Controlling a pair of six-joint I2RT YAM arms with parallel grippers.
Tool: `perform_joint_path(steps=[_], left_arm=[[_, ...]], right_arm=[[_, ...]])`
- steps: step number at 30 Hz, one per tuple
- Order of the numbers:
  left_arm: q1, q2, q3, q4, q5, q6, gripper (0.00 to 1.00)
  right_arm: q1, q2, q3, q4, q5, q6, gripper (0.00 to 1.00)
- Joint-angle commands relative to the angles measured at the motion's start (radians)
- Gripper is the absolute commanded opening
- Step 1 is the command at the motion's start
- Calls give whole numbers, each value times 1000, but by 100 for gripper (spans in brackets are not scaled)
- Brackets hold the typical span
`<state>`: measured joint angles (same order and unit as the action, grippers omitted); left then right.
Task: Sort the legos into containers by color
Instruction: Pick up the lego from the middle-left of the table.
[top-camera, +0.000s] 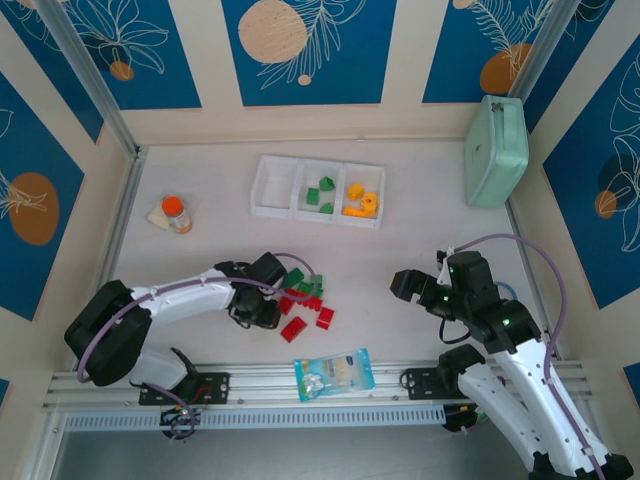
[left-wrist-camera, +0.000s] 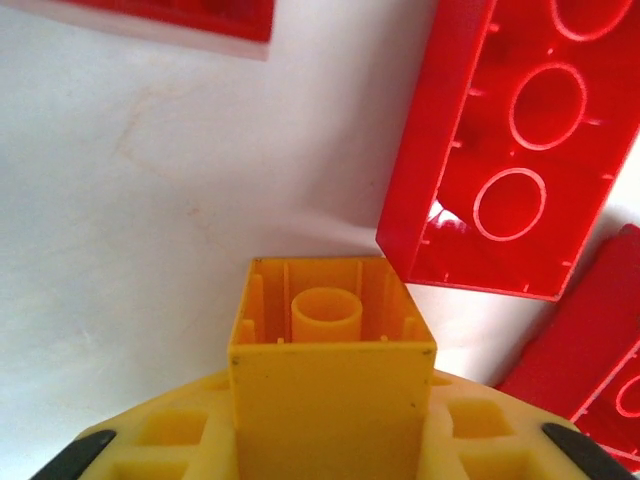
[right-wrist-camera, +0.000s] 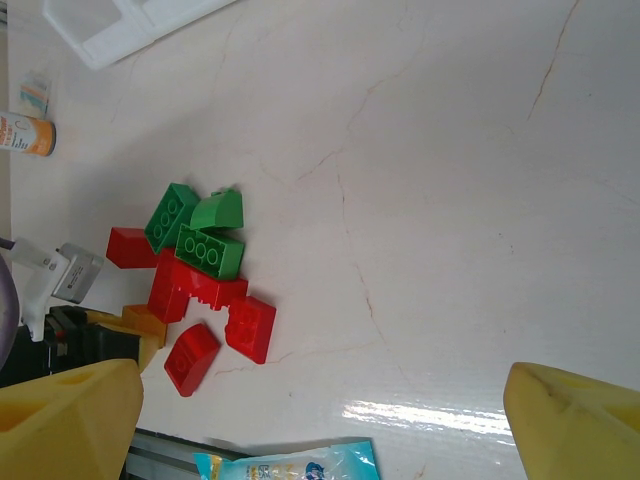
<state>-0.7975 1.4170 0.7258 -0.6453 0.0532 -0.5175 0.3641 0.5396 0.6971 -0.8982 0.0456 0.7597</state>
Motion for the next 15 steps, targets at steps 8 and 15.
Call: perform_joint_path(steps=[8,15], left_arm=[[-45,-281,83,-72,-175,-69,19],[-43,-324,239,24,-317,-32,17]], right_arm=[[-4,-11,-14,9,5,-10,93],[-4,1,-22,21,3,-10,93]])
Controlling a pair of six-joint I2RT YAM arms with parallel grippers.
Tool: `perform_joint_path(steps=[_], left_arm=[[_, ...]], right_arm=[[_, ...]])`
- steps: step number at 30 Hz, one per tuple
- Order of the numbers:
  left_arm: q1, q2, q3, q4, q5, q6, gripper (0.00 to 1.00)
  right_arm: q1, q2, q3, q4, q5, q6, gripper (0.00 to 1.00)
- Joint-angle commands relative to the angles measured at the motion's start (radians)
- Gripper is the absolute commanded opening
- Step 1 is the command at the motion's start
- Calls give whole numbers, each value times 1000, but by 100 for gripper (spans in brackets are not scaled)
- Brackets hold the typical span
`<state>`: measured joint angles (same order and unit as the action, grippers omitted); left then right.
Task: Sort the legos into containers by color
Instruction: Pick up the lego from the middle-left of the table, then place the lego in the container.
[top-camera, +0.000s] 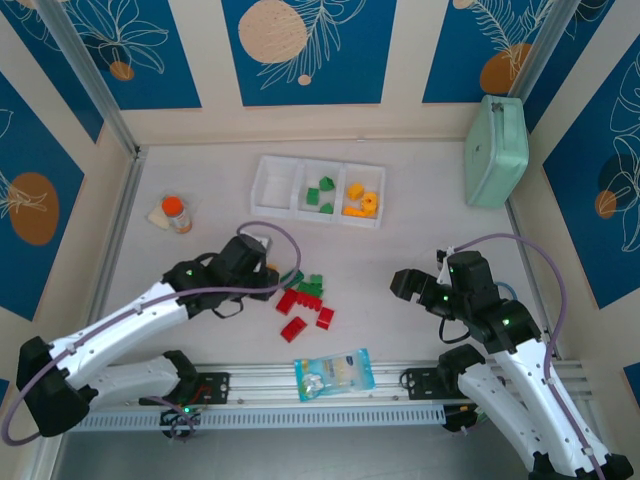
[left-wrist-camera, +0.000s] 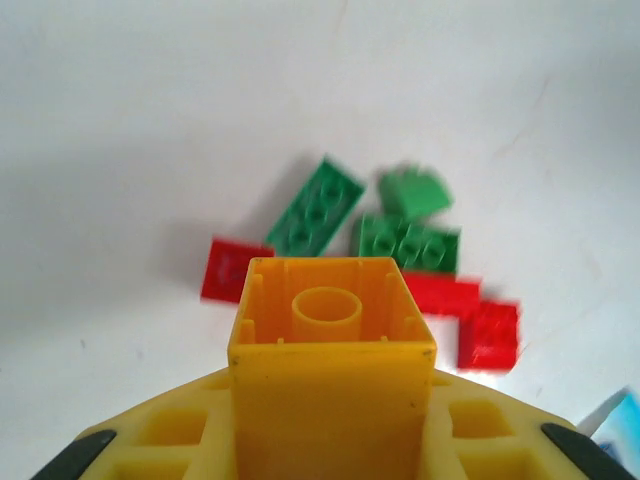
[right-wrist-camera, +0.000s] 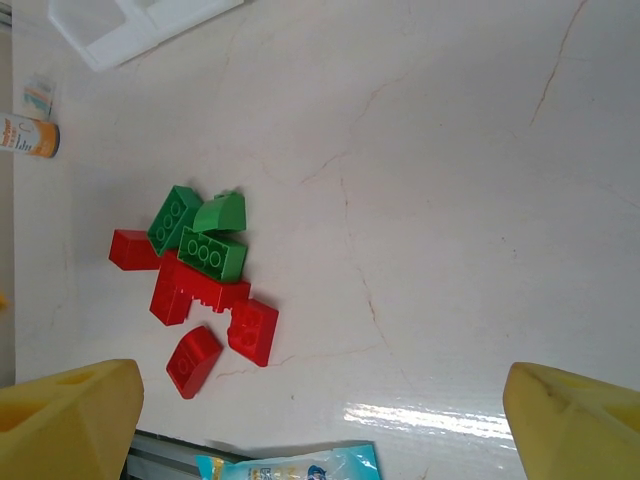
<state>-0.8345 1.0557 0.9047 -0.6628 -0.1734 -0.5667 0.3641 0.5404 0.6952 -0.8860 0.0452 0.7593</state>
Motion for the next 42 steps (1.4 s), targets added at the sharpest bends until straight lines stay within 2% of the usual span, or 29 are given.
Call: perform_joint_path(steps=[1,6,11,17,22,25,30,35,37,40,42], left_arm=[[-7,78,98,59,-86,37,17],[-6,336,326,103,-53,131,17],[-3,605,621,135,-51,213,19],[13,1001,1121,-49,-74,240,19],[21,1272,1402,-80,-80,307,19],[34,1391,1547,-148,-58,297,19],[64,1452,1574,-165,-9,245,23],[78,1475,1574,-166,-4,239,26],[81,1474,1574,-159,6,239,35],[85,1467,1573,-144,13,219,56],[88,1461,1576,-122,43,200,62]], right_arm=[[-3,1,-24,11,4,-11,93],[-2,5,-29,19,4,-9,93],[-3,7,-41,32,10,-15,94],[-2,6,-34,27,12,-17,94],[-2,7,-37,33,-12,-28,94],[-2,11,-31,27,-14,-33,94],[-2,16,-37,37,-28,-37,94],[-4,47,-34,42,-40,-47,94],[-5,54,-33,43,-46,-50,94],[-4,58,-32,37,-53,-49,94],[1,60,-32,36,-52,-46,94]])
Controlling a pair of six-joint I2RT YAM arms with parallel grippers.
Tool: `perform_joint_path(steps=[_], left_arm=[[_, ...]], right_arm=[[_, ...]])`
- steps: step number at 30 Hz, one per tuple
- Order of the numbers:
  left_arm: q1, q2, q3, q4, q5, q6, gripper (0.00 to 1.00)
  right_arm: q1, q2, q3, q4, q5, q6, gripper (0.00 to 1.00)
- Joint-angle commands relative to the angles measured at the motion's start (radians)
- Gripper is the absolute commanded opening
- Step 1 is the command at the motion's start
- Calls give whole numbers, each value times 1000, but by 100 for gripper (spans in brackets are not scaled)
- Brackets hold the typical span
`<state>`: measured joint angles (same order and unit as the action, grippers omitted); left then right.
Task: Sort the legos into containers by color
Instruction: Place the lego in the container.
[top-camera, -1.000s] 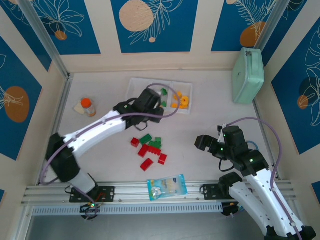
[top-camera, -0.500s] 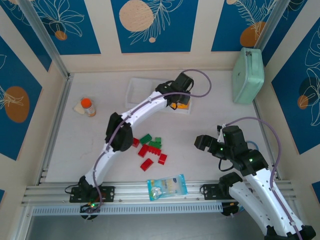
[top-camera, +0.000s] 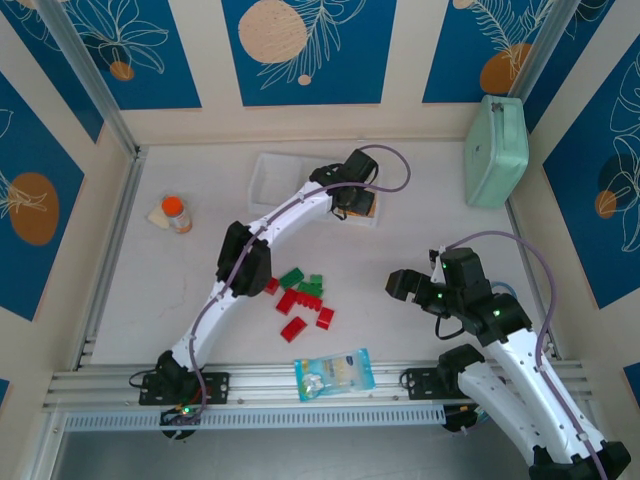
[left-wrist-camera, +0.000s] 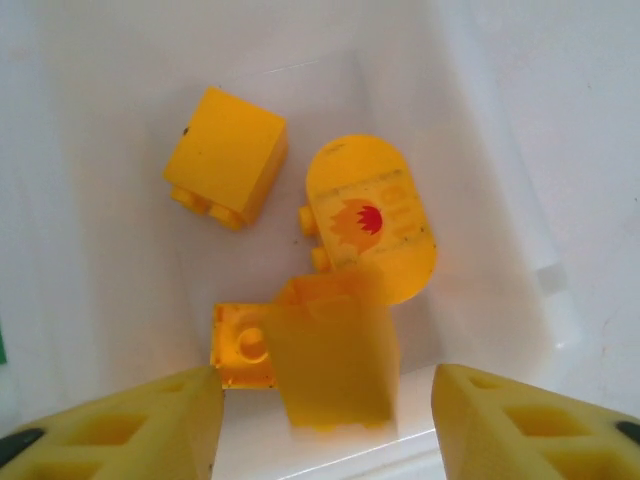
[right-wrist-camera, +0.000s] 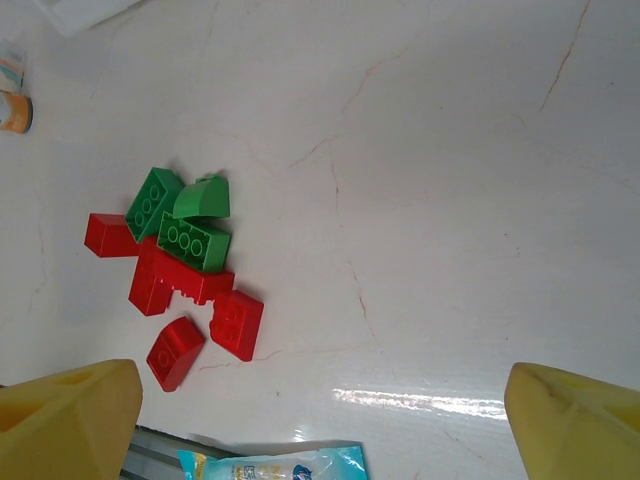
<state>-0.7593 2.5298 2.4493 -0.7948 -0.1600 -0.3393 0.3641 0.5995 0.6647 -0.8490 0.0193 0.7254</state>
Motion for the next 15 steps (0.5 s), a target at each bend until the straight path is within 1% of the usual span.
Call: perform_joint_path(steps=[1,3,7,10,12,15], left_arm=[[16,-18,31,17,42,-34,65],[16,-34,31,20,38,-40,69],[15,-87,26,3,39,-24,71],[15,-162,-16,-13,51,-1,73],[14,-241,-98,-8,53,7,76],[14,-394,-309,25,54,17,80]], right_arm=[[3,0,0,-2,-25,-12,94],[7,2,5,-8,-27,-12,94],[13,-1,12,-8,-50,-20,94],[18,1,13,-1,-87,-29,95],[22,4,13,-2,-99,-33,95],[37,6,17,-6,-99,-29,95]])
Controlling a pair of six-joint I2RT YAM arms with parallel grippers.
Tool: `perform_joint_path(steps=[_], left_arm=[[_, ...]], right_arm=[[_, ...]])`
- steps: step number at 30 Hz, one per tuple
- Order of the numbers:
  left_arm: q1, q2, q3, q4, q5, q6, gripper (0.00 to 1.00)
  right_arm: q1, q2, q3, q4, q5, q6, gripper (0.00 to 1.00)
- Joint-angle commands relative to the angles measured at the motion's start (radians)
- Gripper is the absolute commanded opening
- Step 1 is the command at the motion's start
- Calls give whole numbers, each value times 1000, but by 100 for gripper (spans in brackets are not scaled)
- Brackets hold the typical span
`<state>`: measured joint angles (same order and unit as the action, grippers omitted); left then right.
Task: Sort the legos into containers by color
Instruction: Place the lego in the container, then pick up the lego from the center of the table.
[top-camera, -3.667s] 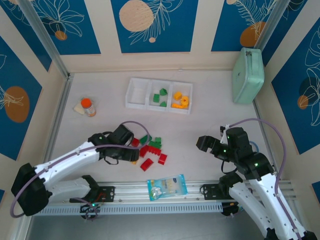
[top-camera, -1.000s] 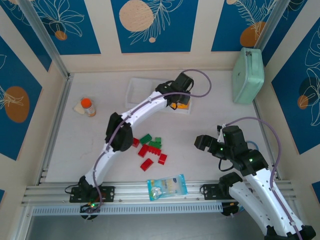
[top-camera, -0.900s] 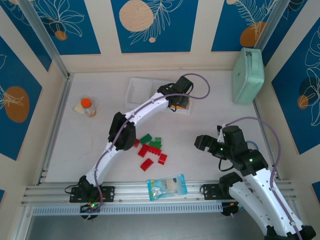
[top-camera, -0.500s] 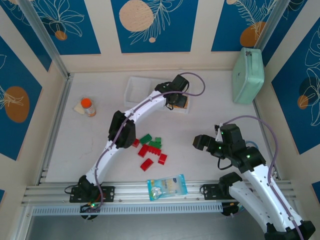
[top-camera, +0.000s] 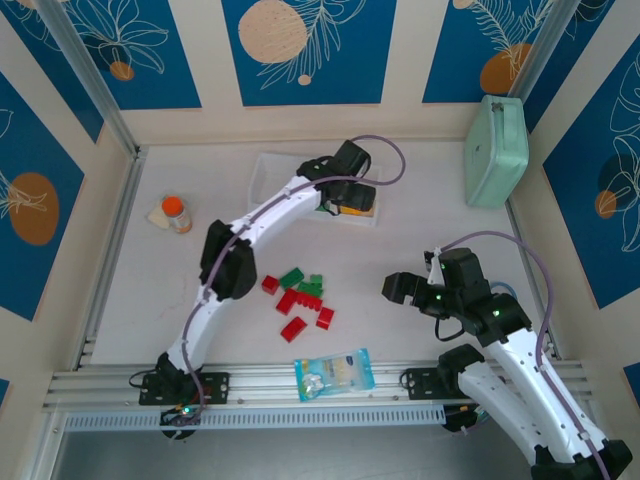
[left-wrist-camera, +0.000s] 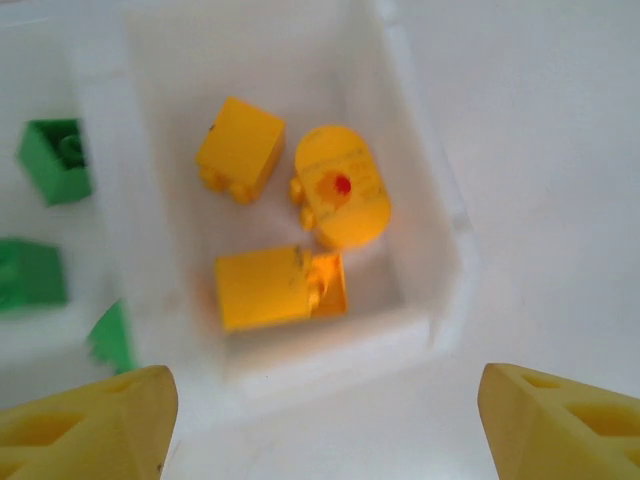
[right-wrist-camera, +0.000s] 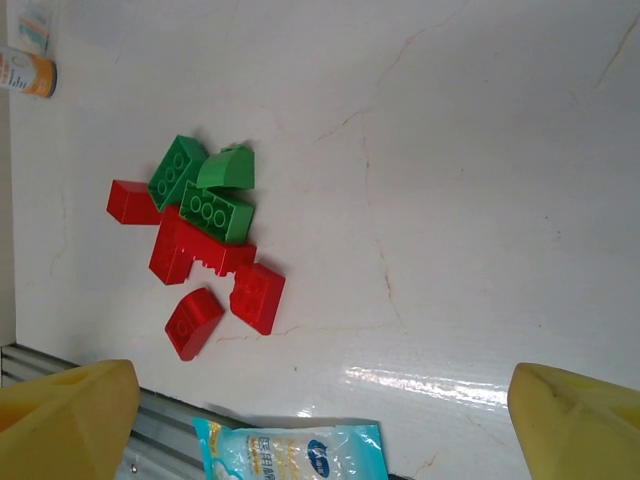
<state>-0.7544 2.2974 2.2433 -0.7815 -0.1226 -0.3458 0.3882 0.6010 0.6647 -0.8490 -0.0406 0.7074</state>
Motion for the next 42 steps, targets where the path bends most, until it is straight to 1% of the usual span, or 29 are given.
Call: perform_joint_path(steps=[1,4,7,10,11,12,16,18,23,25,28,31,37,42], left_arm=[[9,-225,-206,30,13,26,82],[9,-414,-477,87,-14,30,86],[9,-564,-698,109,-34,27,87],[8,-661,-855,97,-37,18,91],[9,-681,-890,92,-32,18,95],[8,-700,-927,82,-37,13,96],[12,-754,-1061,92,-67,-13,97],[22,-774,-1123,116,-57,-20,96],[53,-785,-1197,119,-58,-34,92],[75,-787,-1218,117,-58,-60,90],[125,-785,-1261,144,3,-85,85],[156,-779,-1295,184,72,-88,79],[159,-756,-1308,194,120,-83,73],[159,-765,-1337,211,162,-73,68]], right_arm=[[19,6,16,-6,-37,-10,96],[35,7,14,-4,-28,-8,95],[37,15,13,0,-24,-12,96],[37,22,15,0,-28,-16,96],[37,21,11,2,-27,-15,96],[38,20,8,6,-27,-15,96],[37,25,9,5,-20,-16,96],[37,21,11,-1,-6,-11,96],[37,-7,6,-5,23,2,96],[37,-10,9,-10,28,4,96],[37,-10,9,-14,44,9,96],[37,-17,8,-17,70,16,96],[29,-25,5,-16,85,21,96],[23,-23,4,-14,83,19,96]])
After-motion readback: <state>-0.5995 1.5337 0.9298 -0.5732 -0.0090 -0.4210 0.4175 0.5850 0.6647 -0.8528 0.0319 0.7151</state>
